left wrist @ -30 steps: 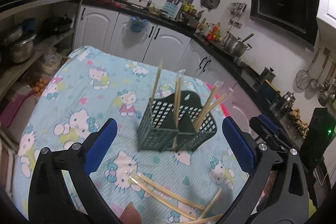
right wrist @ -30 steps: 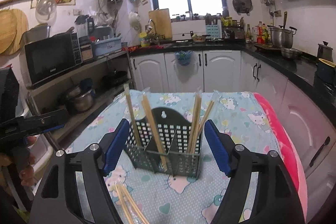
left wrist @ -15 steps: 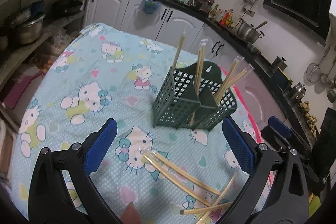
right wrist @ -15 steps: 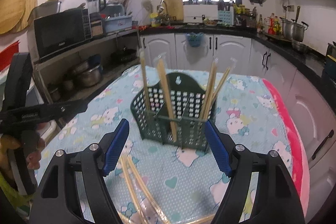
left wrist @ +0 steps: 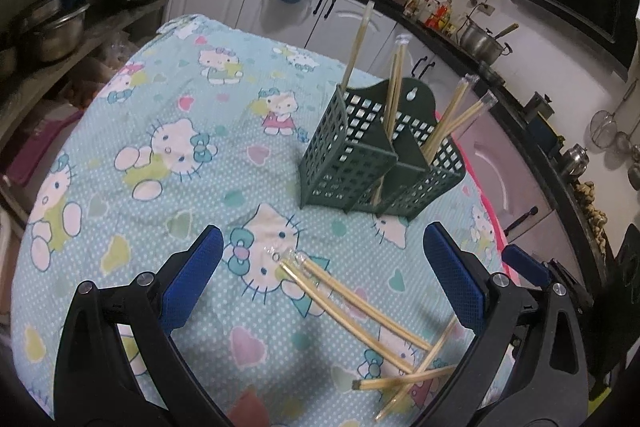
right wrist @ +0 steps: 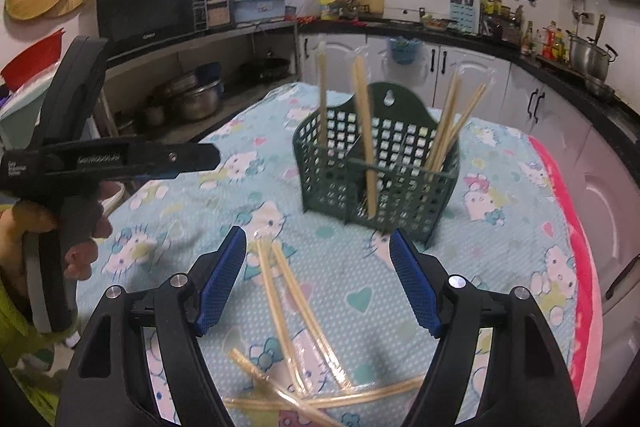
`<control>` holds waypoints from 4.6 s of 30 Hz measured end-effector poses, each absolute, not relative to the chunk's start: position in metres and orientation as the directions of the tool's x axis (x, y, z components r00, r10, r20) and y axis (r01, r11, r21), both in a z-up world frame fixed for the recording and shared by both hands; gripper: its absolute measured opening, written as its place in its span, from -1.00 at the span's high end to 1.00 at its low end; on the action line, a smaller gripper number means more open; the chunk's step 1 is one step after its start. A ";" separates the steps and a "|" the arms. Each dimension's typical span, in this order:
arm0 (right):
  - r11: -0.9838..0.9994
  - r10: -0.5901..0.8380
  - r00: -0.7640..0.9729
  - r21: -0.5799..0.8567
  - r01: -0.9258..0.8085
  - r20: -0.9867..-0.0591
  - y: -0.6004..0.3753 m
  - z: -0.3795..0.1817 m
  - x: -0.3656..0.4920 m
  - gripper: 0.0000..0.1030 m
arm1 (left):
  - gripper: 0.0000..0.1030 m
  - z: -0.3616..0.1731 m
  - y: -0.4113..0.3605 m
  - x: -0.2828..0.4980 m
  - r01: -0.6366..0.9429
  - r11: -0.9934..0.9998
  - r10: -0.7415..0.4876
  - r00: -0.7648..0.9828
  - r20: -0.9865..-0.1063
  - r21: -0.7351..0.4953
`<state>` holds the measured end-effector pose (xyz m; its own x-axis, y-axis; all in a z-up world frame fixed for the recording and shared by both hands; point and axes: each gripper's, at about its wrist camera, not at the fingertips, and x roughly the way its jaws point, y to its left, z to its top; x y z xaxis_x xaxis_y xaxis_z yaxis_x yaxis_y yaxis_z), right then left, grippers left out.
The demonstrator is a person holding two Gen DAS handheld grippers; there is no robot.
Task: Organize utensils
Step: 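Move the open right gripper back down to the chopstick pile, then close the right gripper on another wrapped chopstick from the pile, then lift the chopstick upright with the right gripper toward the caddy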
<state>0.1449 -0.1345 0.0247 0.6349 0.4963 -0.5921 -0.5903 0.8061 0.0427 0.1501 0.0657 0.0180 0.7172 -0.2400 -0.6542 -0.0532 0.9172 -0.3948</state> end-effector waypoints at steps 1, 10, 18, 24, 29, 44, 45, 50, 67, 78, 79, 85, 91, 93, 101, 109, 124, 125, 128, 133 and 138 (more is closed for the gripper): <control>0.801 0.500 0.627 0.045 -0.597 -0.598 -0.133 0.022 0.144 -0.39 | -0.79 0.016 0.066 0.150 -0.057 0.918 -0.238 0.714 -0.659 -0.392; 0.762 0.514 0.573 0.033 -0.647 -0.638 -0.126 0.009 0.130 -0.39 | -0.68 -0.009 0.070 0.147 -0.102 0.920 -0.223 0.655 -0.722 -0.377; 0.730 0.510 0.520 0.024 -0.683 -0.685 -0.124 -0.006 0.119 -0.38 | -0.09 -0.033 0.068 0.149 -0.113 0.910 -0.264 0.583 -0.769 -0.399; 0.679 0.503 0.442 0.023 -0.733 -0.743 -0.117 -0.023 0.111 -0.04 | 0.26 -0.052 0.061 0.151 -0.110 0.898 -0.310 0.530 -0.790 -0.426; 0.648 0.495 0.388 0.032 -0.761 -0.777 -0.110 -0.039 0.104 0.12 | 0.44 -0.062 0.056 0.156 -0.106 0.893 -0.331 0.500 -0.800 -0.436; 0.587 0.407 0.328 -0.031 -0.809 -0.852 -0.087 -0.074 0.102 0.34 | 0.56 -0.082 0.058 0.184 -0.145 0.888 -0.329 0.461 -0.824 -0.436; 0.583 0.400 0.329 -0.039 -0.811 -0.855 -0.086 -0.076 0.102 0.34 | 0.56 -0.083 0.058 0.186 -0.148 0.887 -0.330 0.460 -0.824 -0.438; 0.567 0.384 0.332 -0.064 -0.821 -0.862 -0.081 -0.079 0.103 0.39 | 0.57 -0.085 0.062 0.196 -0.162 0.880 -0.333 0.458 -0.824 -0.446; 0.566 0.386 0.333 -0.063 -0.822 -0.860 -0.073 -0.082 0.111 0.44 | 0.62 -0.096 0.094 0.212 -0.229 0.760 -0.435 0.516 -0.738 -0.608; 0.584 0.390 0.349 -0.064 -0.809 -0.852 -0.070 -0.081 0.115 0.62 | 0.82 -0.102 0.105 0.217 -0.259 0.724 -0.450 0.526 -0.722 -0.640; 0.585 0.394 0.354 -0.066 -0.808 -0.848 -0.071 -0.079 0.115 0.62 | 0.84 -0.103 0.105 0.217 -0.260 0.723 -0.451 0.525 -0.722 -0.640; 0.598 0.427 0.384 -0.062 -0.799 -0.819 -0.072 -0.062 0.115 0.65 | 0.88 -0.100 0.102 0.217 -0.244 0.743 -0.444 0.517 -0.732 -0.623; 0.617 0.451 0.420 -0.064 -0.784 -0.788 -0.077 -0.044 0.117 0.71 | 0.97 -0.092 0.101 0.212 -0.222 0.757 -0.435 0.529 -0.728 -0.614; 0.625 0.455 0.429 -0.063 -0.778 -0.781 -0.079 -0.040 0.118 0.71 | 0.97 -0.087 0.102 0.210 -0.215 0.763 -0.426 0.541 -0.725 -0.609; 0.665 0.471 0.463 -0.043 -0.746 -0.751 -0.092 -0.027 0.122 0.73 | 0.98 -0.063 0.108 0.196 -0.178 0.772 -0.418 0.580 -0.699 -0.610; 0.705 0.490 0.488 -0.001 -0.710 -0.722 -0.106 -0.016 0.132 0.75 | 0.98 -0.034 0.119 0.181 -0.152 0.759 -0.410 0.643 -0.647 -0.633; 0.761 0.494 0.552 0.029 -0.648 -0.672 -0.127 0.009 0.142 0.76 | 0.99 0.028 0.086 0.170 0.007 0.768 -0.471 0.683 -0.558 -0.640; 0.766 0.493 0.560 0.028 -0.642 -0.665 -0.128 0.013 0.143 0.76 | 0.99 0.032 0.082 0.170 0.020 0.768 -0.479 0.681 -0.554 -0.640; 0.778 0.491 0.582 0.026 -0.628 -0.648 -0.134 0.021 0.145 0.76 | 0.99 0.044 0.071 0.172 0.061 0.765 -0.503 0.677 -0.537 -0.641; 0.798 0.490 0.612 0.036 -0.602 -0.620 -0.143 0.033 0.150 0.76 | 0.99 0.059 0.052 0.174 0.120 0.757 -0.544 0.662 -0.516 -0.643; 0.815 0.486 0.643 0.043 -0.578 -0.592 -0.150 0.045 0.152 0.76 | 0.99 0.070 0.037 0.177 0.163 0.755 -0.565 0.653 -0.505 -0.635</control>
